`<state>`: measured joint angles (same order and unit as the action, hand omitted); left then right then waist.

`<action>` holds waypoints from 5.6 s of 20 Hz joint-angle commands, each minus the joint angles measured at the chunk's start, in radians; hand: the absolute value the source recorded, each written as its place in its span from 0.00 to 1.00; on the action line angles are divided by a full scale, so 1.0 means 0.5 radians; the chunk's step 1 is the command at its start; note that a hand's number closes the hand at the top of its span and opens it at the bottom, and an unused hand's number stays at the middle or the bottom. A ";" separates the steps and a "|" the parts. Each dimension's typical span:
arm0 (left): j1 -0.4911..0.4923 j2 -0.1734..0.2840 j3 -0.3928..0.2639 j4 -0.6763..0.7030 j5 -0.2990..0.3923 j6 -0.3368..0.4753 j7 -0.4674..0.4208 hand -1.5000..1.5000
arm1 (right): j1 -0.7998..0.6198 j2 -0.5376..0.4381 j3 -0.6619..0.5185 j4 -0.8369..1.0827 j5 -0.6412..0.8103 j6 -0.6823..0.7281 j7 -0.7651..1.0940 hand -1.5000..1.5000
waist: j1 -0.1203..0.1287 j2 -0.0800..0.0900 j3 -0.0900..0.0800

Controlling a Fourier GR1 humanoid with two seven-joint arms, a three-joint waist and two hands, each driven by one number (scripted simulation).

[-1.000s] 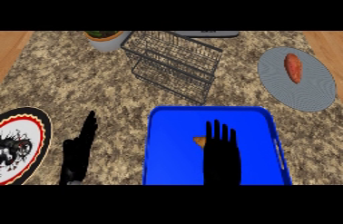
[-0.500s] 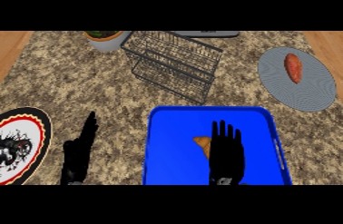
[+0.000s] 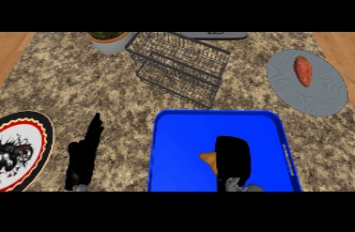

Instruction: Pick the croissant from the tray and place it in the tiered basket

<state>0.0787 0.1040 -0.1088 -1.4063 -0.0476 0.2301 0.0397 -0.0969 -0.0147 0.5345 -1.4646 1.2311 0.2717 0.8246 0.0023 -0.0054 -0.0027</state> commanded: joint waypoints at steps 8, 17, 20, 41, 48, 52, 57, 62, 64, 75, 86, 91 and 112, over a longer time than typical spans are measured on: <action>0.061 -0.054 0.000 0.093 -0.067 -0.009 -0.152 0.50 | 0.007 0.027 -0.029 0.143 0.032 -0.202 -0.090 1.00 | 0.000 0.011 0.006; 0.072 0.054 0.107 -0.006 0.010 -0.091 -0.077 0.50 | -0.056 0.029 -0.139 -0.419 -0.251 -0.202 0.150 1.00 | -0.001 0.006 0.005; 0.057 -0.020 0.010 -0.071 -0.049 -0.039 0.002 0.50 | -0.070 0.029 -0.122 -0.775 -0.359 -0.342 0.324 1.00 | -0.014 -0.002 0.006; -0.016 0.014 0.075 0.040 -0.037 -0.093 -0.018 0.50 | -1.393 0.029 -0.476 -1.302 -0.348 0.423 0.988 1.00 | 0.015 0.004 0.000; 0.023 -0.052 0.045 -0.020 -0.044 -0.059 -0.022 0.50 | -1.662 0.029 -0.714 -0.717 -0.336 0.167 0.808 1.00 | 0.034 0.009 0.003; 0.068 -0.038 0.068 0.042 -0.040 -0.082 -0.106 0.50 | -1.779 0.029 -0.987 -0.444 -0.421 0.118 0.569 1.00 | 0.025 0.012 0.004; 0.064 -0.087 0.036 0.053 -0.083 -0.045 -0.110 0.50 | -1.931 0.029 -0.972 -0.063 -0.445 -0.018 0.408 1.00 | 0.021 0.012 0.004; 0.071 -0.035 0.042 -0.080 -0.080 -0.083 -0.009 0.50 | -1.905 0.029 -0.955 0.342 -0.436 -0.247 0.210 1.00 | 0.026 0.014 0.005; -0.048 -0.061 0.078 0.075 -0.057 -0.090 -0.028 0.50 | -1.964 0.029 -0.811 0.537 -0.437 -0.477 0.308 1.00 | 0.035 0.018 0.004; 0.012 -0.013 0.070 -0.040 -0.077 -0.126 -0.035 0.50 | -2.027 0.029 -1.074 1.113 -0.817 -1.138 0.033 1.00 | 0.089 0.032 0.006; -0.077 -0.134 0.030 0.056 -0.140 -0.025 -0.013 0.50 | -1.949 0.029 -1.102 1.094 -1.510 -1.691 -0.481 0.00 | 0.039 0.020 0.006; -0.026 -0.009 0.117 0.019 -0.069 -0.128 0.006 0.50 | -1.918 -0.070 -1.145 0.915 -1.329 -1.983 -0.464 0.00 | -0.005 0.007 0.005; 0.215 -0.004 0.190 -0.103 -0.015 -0.104 -0.080 0.50 | -0.130 -0.919 -1.892 -1.291 -2.117 -1.168 0.057 0.00 | -0.138 -0.025 0.011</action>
<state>0.1478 0.0964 -0.0137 -1.4259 -0.0568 0.1819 0.0162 -0.3341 -0.4095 -0.2832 -1.9411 0.3395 -0.4147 0.8639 -0.0720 -0.0191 0.0014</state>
